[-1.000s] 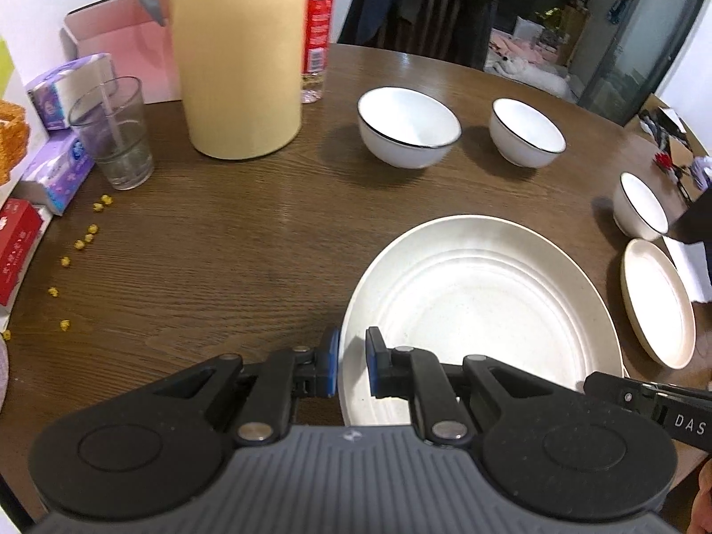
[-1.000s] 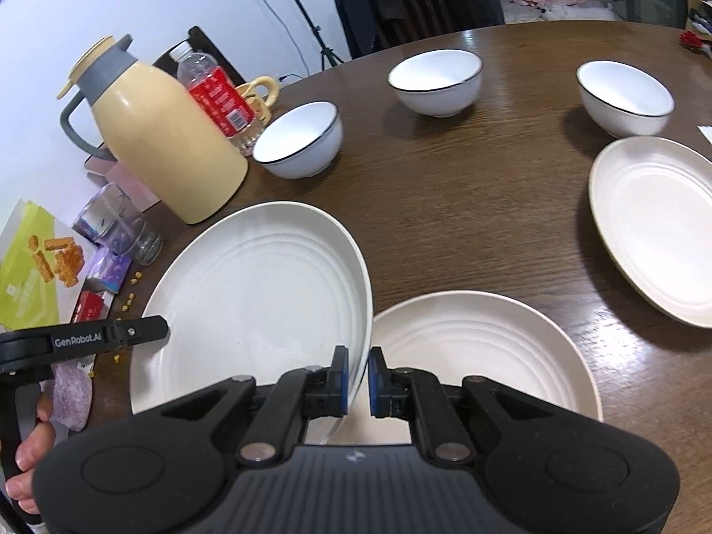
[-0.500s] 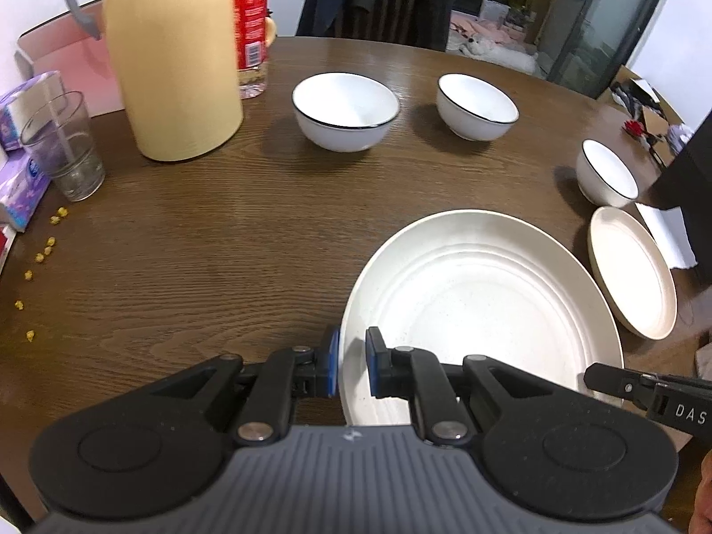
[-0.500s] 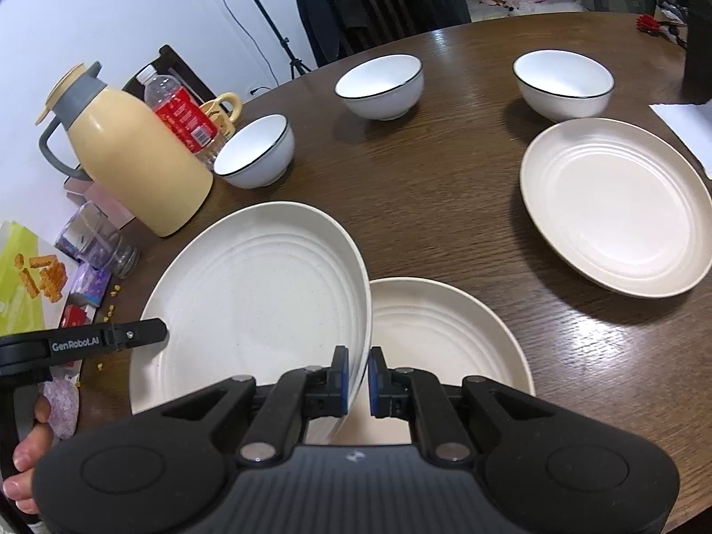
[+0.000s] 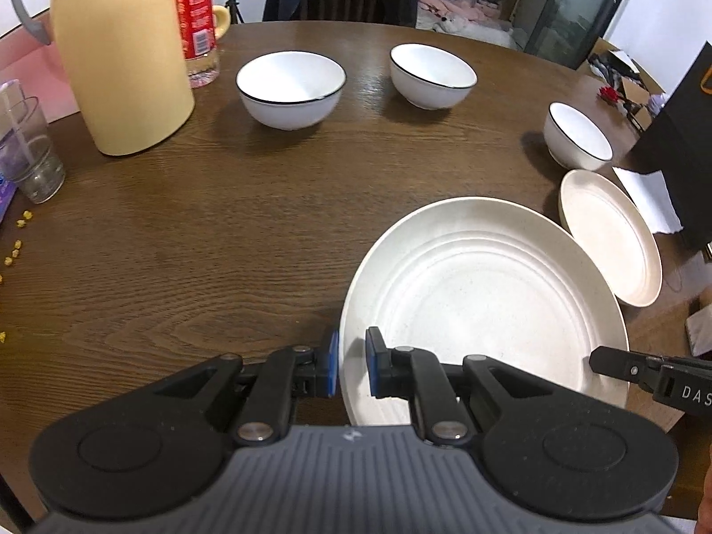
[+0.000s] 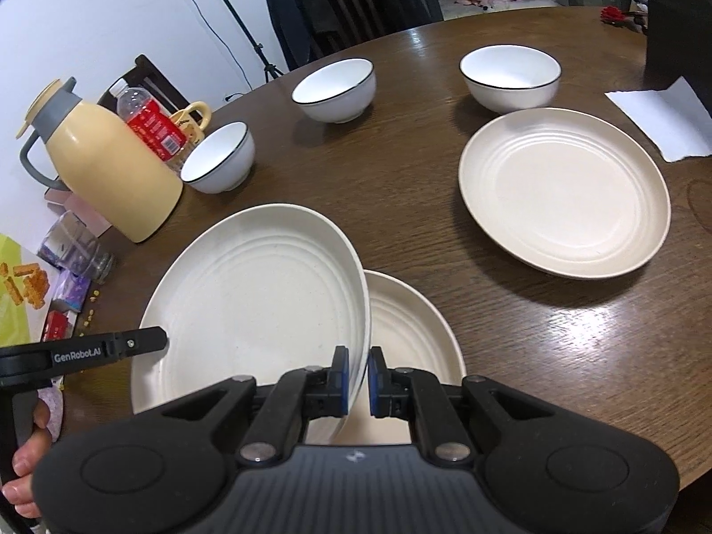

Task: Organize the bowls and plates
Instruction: 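Lift the gripped cream plate with both tools and carry it across the table, then lower the held cream plate onto another cream plate with both tools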

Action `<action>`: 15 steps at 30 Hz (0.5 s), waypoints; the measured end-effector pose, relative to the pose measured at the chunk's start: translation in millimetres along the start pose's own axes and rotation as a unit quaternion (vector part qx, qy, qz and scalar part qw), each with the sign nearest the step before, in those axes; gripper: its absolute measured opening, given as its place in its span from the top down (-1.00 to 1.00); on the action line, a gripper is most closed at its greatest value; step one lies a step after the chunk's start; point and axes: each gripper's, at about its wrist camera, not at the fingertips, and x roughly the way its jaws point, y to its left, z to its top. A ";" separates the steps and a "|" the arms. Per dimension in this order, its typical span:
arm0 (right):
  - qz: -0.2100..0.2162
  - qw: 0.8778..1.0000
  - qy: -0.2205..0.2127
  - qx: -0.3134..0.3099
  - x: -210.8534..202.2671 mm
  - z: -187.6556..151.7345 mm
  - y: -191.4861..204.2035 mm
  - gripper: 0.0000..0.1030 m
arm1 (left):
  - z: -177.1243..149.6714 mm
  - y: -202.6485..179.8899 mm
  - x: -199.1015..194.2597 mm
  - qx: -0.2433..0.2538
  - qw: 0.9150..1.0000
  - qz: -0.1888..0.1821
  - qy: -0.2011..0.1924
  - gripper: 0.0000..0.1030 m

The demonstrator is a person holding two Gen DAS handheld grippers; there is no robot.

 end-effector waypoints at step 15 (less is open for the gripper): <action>-0.014 1.000 0.006 0.009 -3.2 -11.2 -22.6 0.84 | -8.5 -19.6 11.5 0.030 0.999 -0.005 0.015 0.74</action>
